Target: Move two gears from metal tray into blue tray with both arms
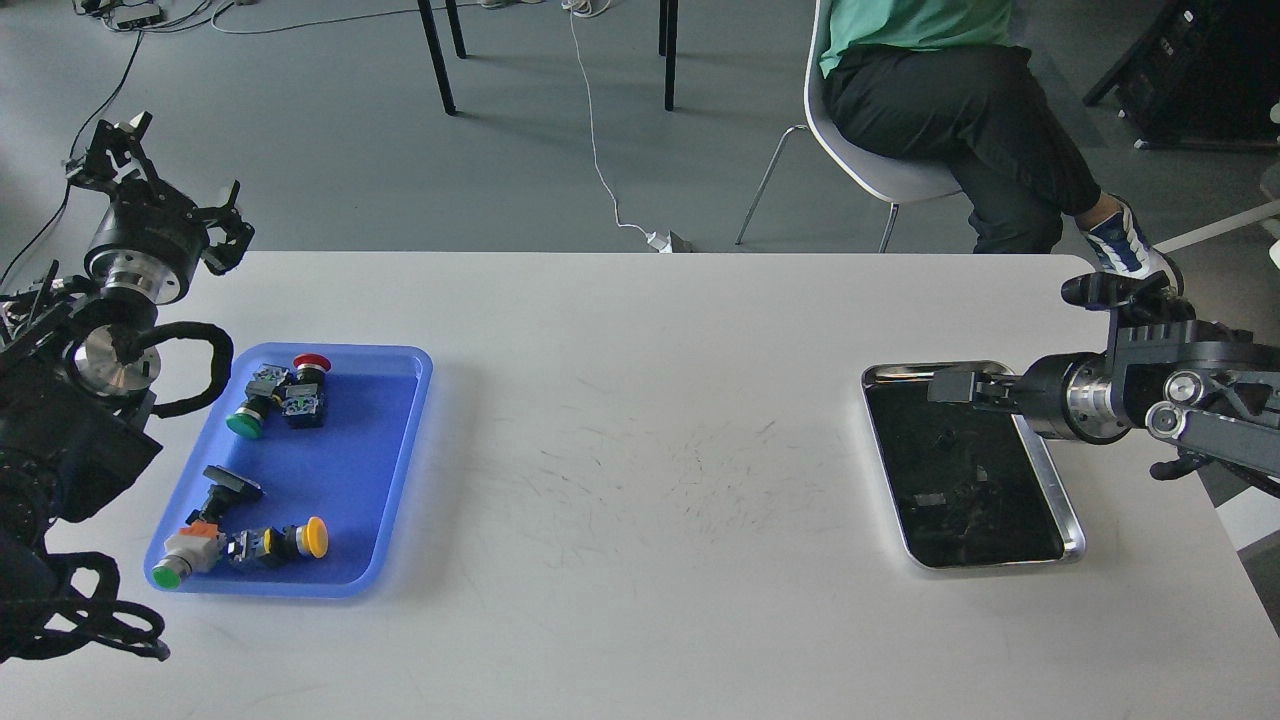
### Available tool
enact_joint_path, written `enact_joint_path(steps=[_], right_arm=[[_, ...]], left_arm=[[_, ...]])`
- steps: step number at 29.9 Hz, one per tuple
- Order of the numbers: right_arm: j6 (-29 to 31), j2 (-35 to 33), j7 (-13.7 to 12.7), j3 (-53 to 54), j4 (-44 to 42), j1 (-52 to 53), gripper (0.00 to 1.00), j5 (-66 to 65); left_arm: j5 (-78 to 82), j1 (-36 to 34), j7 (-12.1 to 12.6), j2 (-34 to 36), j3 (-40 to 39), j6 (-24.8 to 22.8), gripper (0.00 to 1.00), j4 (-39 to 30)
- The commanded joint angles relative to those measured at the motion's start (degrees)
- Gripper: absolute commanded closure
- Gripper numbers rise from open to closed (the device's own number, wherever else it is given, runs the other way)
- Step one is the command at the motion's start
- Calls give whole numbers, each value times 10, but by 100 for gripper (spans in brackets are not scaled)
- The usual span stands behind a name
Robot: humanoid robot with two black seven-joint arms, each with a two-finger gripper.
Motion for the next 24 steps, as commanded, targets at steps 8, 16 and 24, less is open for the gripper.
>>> enact_joint_path(steps=[8,16,24], right_arm=[[0,57,0,-41,-36,9,10,1],[1,80,0,-64,-56,9,17,1],[6,86,1,-83,-62,9,32,0]], left_arm=[[0,1,-11,6,0,0,1,0],[0,1,-11,5,0,0,1,0],[0,1,-11,6,0,0,1,0]])
